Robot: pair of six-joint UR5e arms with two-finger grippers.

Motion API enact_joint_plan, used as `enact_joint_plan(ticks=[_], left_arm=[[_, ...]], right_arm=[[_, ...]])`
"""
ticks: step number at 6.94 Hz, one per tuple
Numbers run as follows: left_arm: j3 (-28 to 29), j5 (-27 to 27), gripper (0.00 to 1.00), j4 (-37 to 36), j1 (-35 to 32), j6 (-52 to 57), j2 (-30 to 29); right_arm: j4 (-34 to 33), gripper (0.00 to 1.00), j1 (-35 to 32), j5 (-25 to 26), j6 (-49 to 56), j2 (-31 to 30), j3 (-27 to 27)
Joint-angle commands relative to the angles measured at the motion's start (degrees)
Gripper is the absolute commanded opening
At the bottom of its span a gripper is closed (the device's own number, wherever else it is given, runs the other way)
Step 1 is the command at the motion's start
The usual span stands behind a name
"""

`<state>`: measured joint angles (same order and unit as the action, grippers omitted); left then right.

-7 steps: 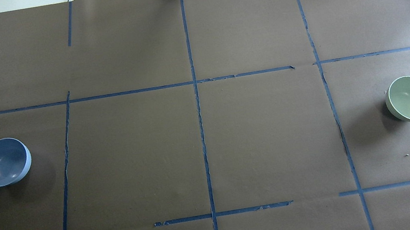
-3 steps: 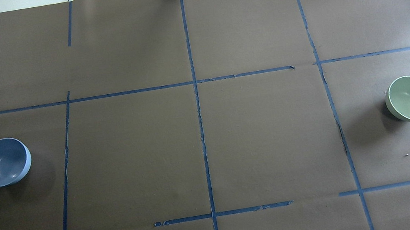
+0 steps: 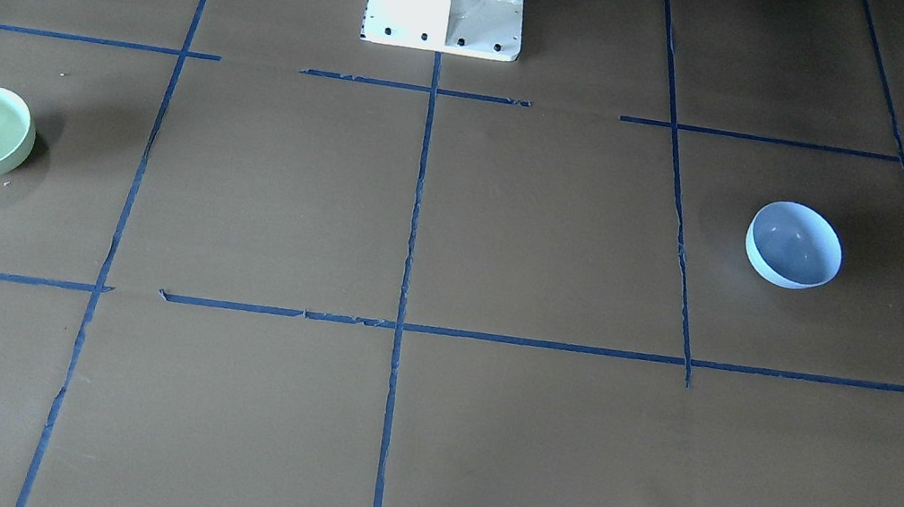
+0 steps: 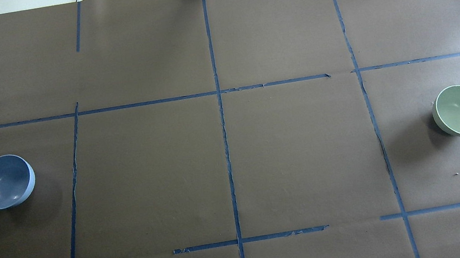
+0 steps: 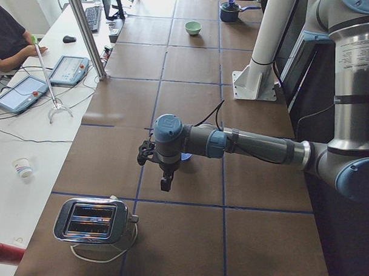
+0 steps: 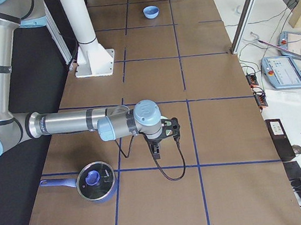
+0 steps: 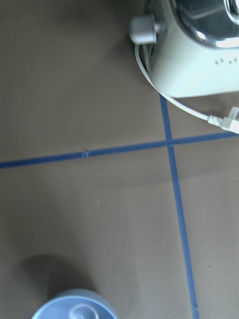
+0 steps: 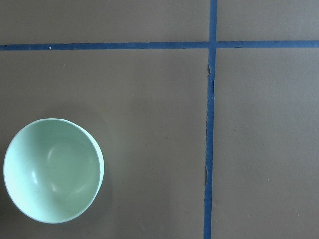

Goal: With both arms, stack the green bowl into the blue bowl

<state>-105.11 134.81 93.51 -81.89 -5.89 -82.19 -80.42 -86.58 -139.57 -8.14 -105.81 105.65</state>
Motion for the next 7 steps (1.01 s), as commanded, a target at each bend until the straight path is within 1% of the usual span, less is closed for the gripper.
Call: enact_joint_plan(ticks=[1, 2, 3, 4, 5, 6, 7], left_arm=[[1.65, -0.16, 1.00, 11.82, 11.01, -20.37, -0.25], [3.14, -0.42, 1.00, 17.17, 15.49, -27.43, -0.43], [6.72, -0.43, 1.00, 22.36, 18.49, -33.68, -1.91], [10.85, -0.43, 1.00, 25.28, 21.74, -34.88, -4.10], [13.76, -0.43, 1.00, 25.49, 22.99, -35.41, -5.77], [14.57, -0.43, 0.92, 25.49, 24.66, -35.76, -6.75], [14.67, -0.34, 0.44, 25.49, 25.02, -35.77, -6.76]], right_arm=[[0.52, 1.00, 0.09, 0.00, 0.06, 0.08, 0.08], [2.96, 1.00, 0.53, 0.00, 0.06, 0.08, 0.00], [3.25, 1.00, 0.88, -0.09, 0.06, 0.00, 0.00], [3.25, 1.00, 1.06, 0.00, 0.75, -0.01, 0.00], [3.34, 1.00, 1.23, 0.00, 0.76, -0.01, 0.00], [3.34, 1.00, 1.23, -0.09, 0.15, -0.01, 0.00], [3.25, 1.00, 1.32, -0.09, 0.14, -0.01, -0.09]])
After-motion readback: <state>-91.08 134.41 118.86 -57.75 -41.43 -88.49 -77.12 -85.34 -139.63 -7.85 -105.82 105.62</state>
